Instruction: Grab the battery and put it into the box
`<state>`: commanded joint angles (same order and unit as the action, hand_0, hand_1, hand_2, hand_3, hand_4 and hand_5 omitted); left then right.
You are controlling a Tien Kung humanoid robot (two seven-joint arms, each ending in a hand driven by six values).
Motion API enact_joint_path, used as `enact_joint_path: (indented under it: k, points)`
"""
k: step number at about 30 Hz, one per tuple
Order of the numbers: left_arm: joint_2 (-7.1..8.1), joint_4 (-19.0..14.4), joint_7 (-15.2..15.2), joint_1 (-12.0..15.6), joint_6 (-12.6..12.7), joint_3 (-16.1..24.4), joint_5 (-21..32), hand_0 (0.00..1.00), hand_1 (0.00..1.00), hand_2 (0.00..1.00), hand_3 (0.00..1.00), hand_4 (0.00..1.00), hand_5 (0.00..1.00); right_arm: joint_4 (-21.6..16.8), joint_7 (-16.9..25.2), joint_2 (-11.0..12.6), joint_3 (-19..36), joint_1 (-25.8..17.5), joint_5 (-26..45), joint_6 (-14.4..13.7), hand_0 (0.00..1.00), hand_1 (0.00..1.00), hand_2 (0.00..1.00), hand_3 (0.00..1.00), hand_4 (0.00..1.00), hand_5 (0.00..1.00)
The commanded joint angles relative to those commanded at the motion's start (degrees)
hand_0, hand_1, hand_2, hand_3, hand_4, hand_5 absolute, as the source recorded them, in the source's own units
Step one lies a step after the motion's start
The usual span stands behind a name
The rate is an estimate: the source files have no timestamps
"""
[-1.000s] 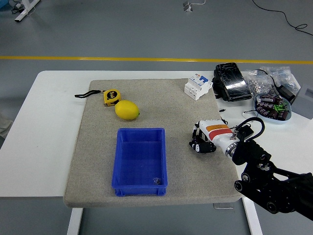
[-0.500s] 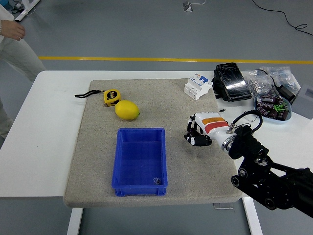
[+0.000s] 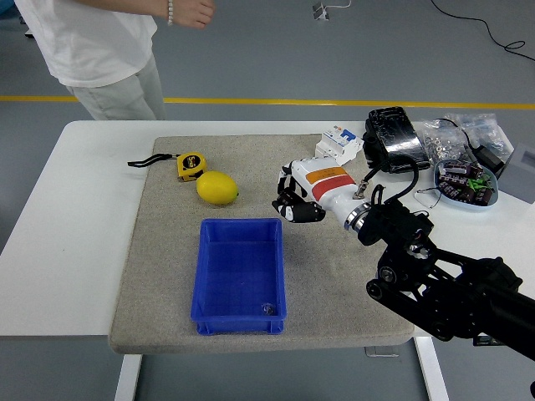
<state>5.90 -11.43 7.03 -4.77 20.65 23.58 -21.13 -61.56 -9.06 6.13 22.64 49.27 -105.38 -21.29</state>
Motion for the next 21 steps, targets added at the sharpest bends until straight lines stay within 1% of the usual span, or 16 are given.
enact_joint_path:
  k: [6,10,11,12,16,17,21]
  points:
    - [0.10,-0.02,0.05,-0.09,0.04,0.06,-0.22,0.604,0.565,0.652,0.587,0.642,0.595,-3.22,-0.48,-3.09,-3.19,1.40,0.28,0.34,0.108,0.301,0.390,0.433,0.690,0.194]
    - [0.16,-0.04,0.09,-0.20,0.07,0.14,-0.40,0.604,0.565,0.652,0.587,0.642,0.595,-4.35,-0.60,-4.95,-6.08,2.31,0.82,0.69,0.108,0.301,0.390,0.433,0.690,0.194]
    - [0.18,-0.05,0.13,-0.23,0.07,0.17,-0.48,0.603,0.562,0.652,0.588,0.642,0.595,-4.41,-0.63,-5.31,-6.64,2.50,0.93,0.76,0.121,0.321,0.406,0.444,0.673,0.212]
    - [0.19,-0.05,0.15,-0.28,0.07,0.20,-0.56,0.603,0.562,0.652,0.588,0.642,0.595,-4.45,-0.67,-5.67,-7.19,2.68,1.02,0.82,0.121,0.321,0.406,0.444,0.673,0.212]
    - [0.26,-0.08,0.14,-0.39,0.08,0.13,-0.51,0.603,0.562,0.652,0.588,0.642,0.595,-4.38,-0.97,-6.13,-8.91,3.12,1.42,1.60,0.121,0.321,0.406,0.444,0.673,0.212]
    - [0.27,-0.08,0.15,-0.40,0.09,0.16,-0.57,0.604,0.562,0.651,0.587,0.643,0.595,-4.28,-1.02,-6.13,-9.13,3.15,1.49,1.80,0.205,0.397,0.469,0.511,0.723,0.240]
    - [0.27,-0.10,0.18,-0.48,0.09,0.18,-0.60,0.604,0.562,0.651,0.587,0.643,0.595,-3.71,-1.18,-6.13,-9.88,3.04,1.72,2.52,0.205,0.397,0.469,0.511,0.723,0.240]
